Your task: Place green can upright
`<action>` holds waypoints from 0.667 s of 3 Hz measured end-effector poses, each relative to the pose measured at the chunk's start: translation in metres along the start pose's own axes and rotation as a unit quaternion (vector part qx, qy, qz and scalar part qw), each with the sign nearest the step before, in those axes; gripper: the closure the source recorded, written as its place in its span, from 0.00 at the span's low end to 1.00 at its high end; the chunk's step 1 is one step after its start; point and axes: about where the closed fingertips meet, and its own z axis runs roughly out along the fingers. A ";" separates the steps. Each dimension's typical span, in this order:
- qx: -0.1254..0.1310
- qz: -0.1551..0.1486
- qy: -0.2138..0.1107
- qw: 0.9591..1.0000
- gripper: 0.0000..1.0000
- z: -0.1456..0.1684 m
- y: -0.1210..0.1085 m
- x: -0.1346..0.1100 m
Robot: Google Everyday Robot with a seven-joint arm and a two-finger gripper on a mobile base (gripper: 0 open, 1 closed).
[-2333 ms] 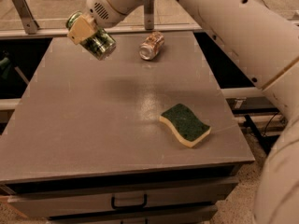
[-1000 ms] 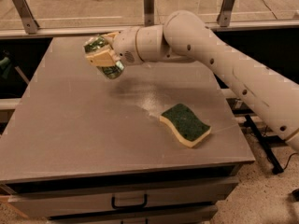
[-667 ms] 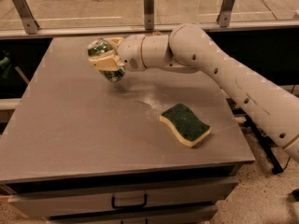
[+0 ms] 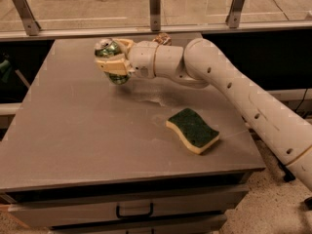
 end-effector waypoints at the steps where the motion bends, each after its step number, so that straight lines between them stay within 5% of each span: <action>1: 0.007 -0.009 -0.038 0.999 1.00 -0.004 0.001 -0.006; 2: 0.007 -0.009 -0.038 0.999 1.00 -0.004 0.001 -0.006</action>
Offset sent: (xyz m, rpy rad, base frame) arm -0.0029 -0.0101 0.0074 0.0965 -0.0523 -0.0075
